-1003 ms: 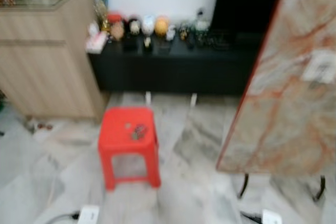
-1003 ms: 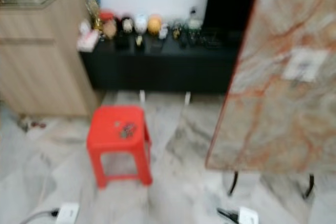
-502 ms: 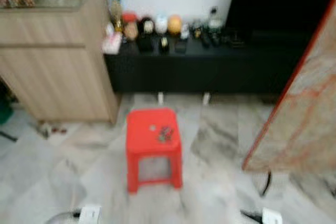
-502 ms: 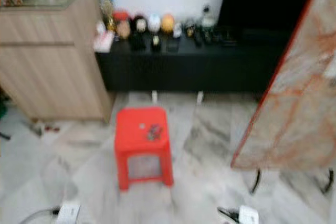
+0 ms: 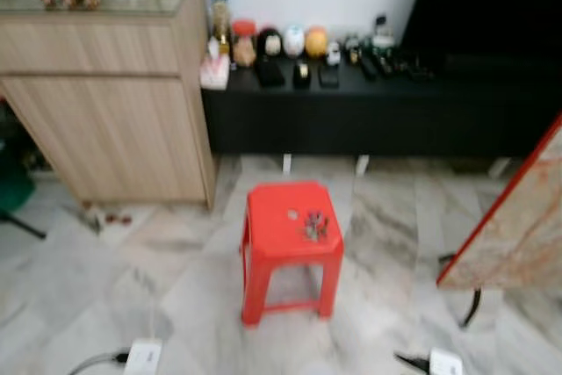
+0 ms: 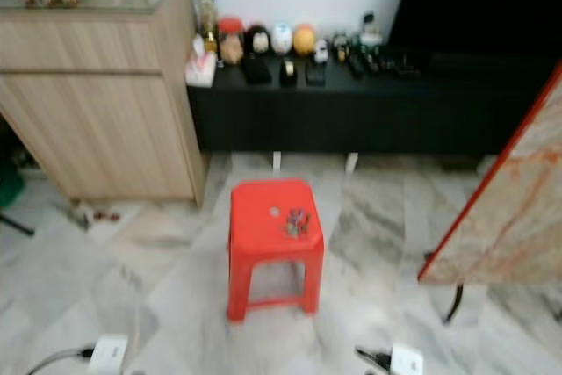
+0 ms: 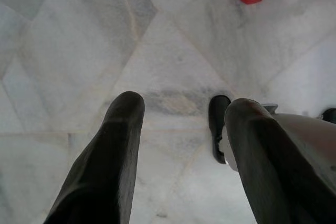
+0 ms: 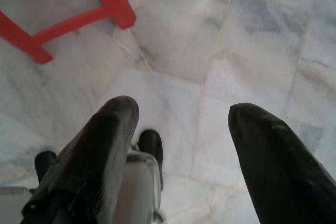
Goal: Hang keys on a hook
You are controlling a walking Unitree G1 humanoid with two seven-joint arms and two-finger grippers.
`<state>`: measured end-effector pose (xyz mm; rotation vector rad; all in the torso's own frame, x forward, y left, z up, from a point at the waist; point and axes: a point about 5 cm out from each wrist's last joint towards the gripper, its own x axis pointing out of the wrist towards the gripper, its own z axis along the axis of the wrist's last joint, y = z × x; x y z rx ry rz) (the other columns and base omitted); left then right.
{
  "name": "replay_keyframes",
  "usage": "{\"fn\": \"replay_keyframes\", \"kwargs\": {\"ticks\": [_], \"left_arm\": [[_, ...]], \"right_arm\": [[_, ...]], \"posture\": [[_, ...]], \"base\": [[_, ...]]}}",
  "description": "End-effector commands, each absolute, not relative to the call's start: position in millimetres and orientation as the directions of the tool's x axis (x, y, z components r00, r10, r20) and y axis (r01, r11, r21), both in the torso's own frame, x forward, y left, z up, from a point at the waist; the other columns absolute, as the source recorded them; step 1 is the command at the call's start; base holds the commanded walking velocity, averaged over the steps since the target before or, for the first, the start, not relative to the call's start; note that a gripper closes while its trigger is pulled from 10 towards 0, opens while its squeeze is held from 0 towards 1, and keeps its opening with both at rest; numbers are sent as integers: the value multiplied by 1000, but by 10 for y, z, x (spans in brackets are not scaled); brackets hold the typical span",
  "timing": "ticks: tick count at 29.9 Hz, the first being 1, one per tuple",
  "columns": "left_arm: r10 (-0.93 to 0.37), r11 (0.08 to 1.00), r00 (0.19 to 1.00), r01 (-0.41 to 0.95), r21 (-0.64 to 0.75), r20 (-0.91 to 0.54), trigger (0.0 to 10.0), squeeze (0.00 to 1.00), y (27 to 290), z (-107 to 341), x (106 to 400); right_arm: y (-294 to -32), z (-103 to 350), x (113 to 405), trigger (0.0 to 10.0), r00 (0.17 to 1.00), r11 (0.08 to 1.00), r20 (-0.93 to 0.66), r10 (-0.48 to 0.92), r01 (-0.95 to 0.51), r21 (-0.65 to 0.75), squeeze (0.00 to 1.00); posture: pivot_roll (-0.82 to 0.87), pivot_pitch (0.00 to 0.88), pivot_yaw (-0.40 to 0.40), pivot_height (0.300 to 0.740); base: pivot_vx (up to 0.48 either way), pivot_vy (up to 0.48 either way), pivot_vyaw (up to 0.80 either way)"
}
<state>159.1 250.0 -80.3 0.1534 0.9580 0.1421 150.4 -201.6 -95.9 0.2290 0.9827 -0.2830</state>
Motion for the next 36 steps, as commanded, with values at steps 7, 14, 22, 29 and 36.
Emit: {"fn": "replay_keyframes", "kwargs": {"ticks": [7, 14, 22, 29, 36], "left_arm": [[156, 986, 551, -38, 162, -820, 10000, 0, 2411, -844, 1562], [156, 986, 551, -38, 162, -820, 10000, 0, 2413, -843, 1562], [153, 986, 549, -34, 161, -822, 10000, 0, 2410, -847, 1555], [150, 987, 547, -29, 160, -824, 10000, 0, 2401, -853, 1546], [149, 987, 548, -28, 160, -823, 10000, 0, 2399, -852, 1550]], "right_arm": [[-2109, -958, 1454, 10000, 525, 934, -838, -152, 353, 51, 0], [-2112, -948, 1471, 10000, 538, 945, -830, -146, 323, 43, 0], [-2107, -955, 1456, 10000, 534, 940, -833, -145, 337, 53, 0], [-2122, -946, 1464, 10000, 545, 957, -827, -137, 290, 32, 0], [-2116, -952, 1457, 10000, 535, 955, -835, -129, 294, 41, 0]], "posture": [[54, 0, -77, 740], [54, 0, -77, 740], [50, 0, -76, 740], [50, 0, -77, 740], [51, 0, -78, 740]], "base": [[0, 0, 0], [0, 0, 363], [0, 0, 220], [171, 0, 191], [242, 0, 404]]}}
